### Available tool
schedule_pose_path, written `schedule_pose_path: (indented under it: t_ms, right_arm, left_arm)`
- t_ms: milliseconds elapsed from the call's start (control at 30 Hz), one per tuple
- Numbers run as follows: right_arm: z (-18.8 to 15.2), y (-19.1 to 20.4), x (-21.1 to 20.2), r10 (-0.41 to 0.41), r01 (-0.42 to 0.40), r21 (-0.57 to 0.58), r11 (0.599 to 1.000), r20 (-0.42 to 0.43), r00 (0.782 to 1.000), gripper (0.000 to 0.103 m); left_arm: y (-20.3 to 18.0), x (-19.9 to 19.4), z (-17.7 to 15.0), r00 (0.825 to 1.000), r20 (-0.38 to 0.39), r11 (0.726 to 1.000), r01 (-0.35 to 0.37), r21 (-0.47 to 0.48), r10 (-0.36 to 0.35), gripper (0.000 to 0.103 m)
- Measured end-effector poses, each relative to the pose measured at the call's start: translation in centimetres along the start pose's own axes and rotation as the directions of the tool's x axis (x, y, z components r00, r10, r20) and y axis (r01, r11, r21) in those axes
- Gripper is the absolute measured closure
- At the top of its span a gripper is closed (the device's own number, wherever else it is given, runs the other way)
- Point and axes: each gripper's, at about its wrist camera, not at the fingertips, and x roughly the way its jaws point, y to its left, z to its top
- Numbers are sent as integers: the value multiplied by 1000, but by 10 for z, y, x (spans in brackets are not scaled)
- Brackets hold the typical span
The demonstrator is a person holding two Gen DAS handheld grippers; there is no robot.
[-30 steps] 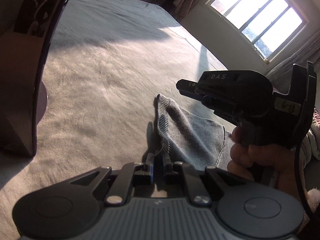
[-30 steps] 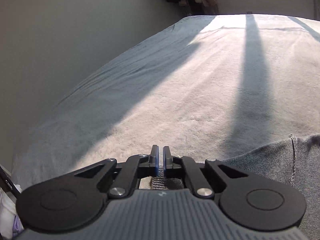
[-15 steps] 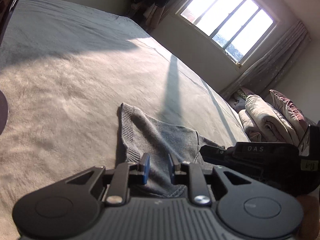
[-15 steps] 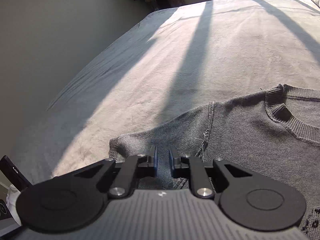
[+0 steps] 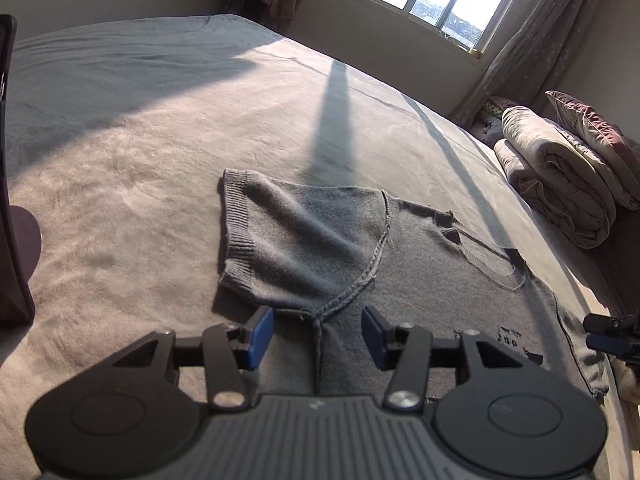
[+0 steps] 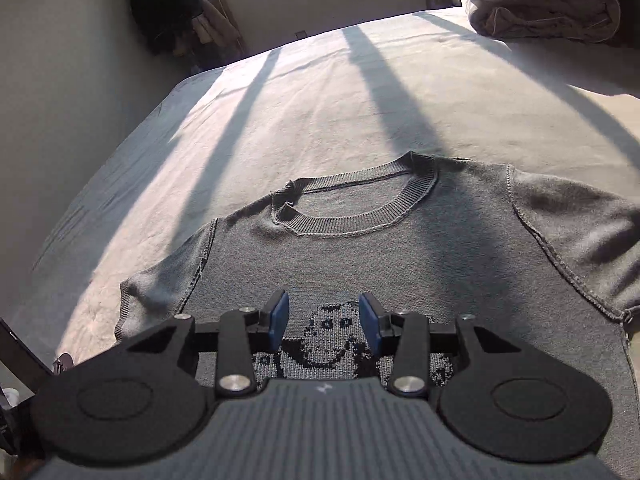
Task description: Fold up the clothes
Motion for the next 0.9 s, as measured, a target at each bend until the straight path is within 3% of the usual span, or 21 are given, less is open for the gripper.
schedule_pose_path:
  t_ms: [233,400,467,633,833,900]
  right_arm:
    - [-14,-72,-55,-132,125,121,985,48,990,53]
    - [-28,-112,-74,-183,179,119,977,23,983,49]
    - [-28,-124,-81,-196,192,116,974,18,980,49]
    - [-28,-156,-99,-224,219,130,967,28,974,44]
    - [-18,-202,-101,-263,250,180,951,54,963,43]
    - [-13,-215,-91,-254,240,198,950,50,966,43]
  left_arm:
    - [-28,-29,-17,998,-68,998,-8,64,13,39]
    - [-59,-56,-29,997,-78,990,32,136,-21,23]
    - [-77,-64,-35,995,-90,985,55,165,-41,23]
    - [-119,-65,-49,977,-146,964,181,197,-154,22]
    - [-149,-52,-94,932,-39,896,358,263,-361,22]
    - [-152,-44,-101,930,-47,890,362,277,-364,22]
